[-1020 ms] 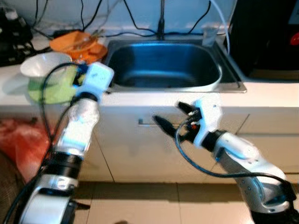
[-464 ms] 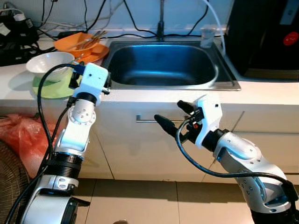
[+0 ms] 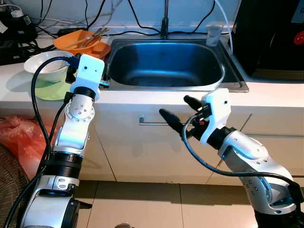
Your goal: Kitchen organization
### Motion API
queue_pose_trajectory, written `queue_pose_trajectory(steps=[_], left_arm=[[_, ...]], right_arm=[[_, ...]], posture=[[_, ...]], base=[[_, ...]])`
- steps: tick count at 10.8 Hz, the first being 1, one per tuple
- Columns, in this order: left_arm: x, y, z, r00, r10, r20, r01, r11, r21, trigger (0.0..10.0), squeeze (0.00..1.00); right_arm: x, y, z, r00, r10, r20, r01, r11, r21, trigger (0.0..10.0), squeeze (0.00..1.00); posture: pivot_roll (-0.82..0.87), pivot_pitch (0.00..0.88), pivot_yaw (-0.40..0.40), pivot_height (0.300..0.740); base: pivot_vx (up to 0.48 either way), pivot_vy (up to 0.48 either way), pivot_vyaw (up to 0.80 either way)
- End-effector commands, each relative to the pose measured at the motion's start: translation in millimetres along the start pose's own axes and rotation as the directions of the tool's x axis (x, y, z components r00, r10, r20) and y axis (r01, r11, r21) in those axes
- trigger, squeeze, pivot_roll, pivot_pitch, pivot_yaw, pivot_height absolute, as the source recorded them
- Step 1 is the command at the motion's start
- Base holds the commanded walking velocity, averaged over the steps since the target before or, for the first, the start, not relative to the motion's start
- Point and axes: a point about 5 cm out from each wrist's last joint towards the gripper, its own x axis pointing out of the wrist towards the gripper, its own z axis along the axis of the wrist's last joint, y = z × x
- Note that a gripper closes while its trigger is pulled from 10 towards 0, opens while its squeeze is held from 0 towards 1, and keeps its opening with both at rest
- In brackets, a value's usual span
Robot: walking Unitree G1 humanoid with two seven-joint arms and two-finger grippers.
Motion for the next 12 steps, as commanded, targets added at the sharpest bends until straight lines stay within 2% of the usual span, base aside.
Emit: queue_pose_trajectory(steps=[1,5,12], left_arm=[[1.3,4.1,2.5,1.000,0.018,0.002,-0.018,1.000,-0.005,10.0,0.00],[1.9,3.8,4.0,1.000,0.012,0.003,-0.012,1.000,-0.006,10.0,0.00],[2.0,3.5,4.7,1.000,0.005,0.004,-0.005,1.000,-0.004,10.0,0.00]], right_arm=[[0.1,2.1,8.6,0.999,0.009,0.043,-0.008,1.000,-0.014,10.0,0.00],[0.3,2.5,8.1,0.999,0.011,0.045,-0.010,1.000,-0.014,10.0,0.00],[0.2,2.6,6.2,0.999,0.011,0.041,-0.011,1.000,-0.015,10.0,0.00]], posture=[[0.04,0.026,0.055,0.740],[0.04,0.023,0.058,0.740],[0.04,0.020,0.060,0.740]], base=[[0.000,0.000,0.00],[0.061,0.000,0.00],[0.409,0.000,0.00]])
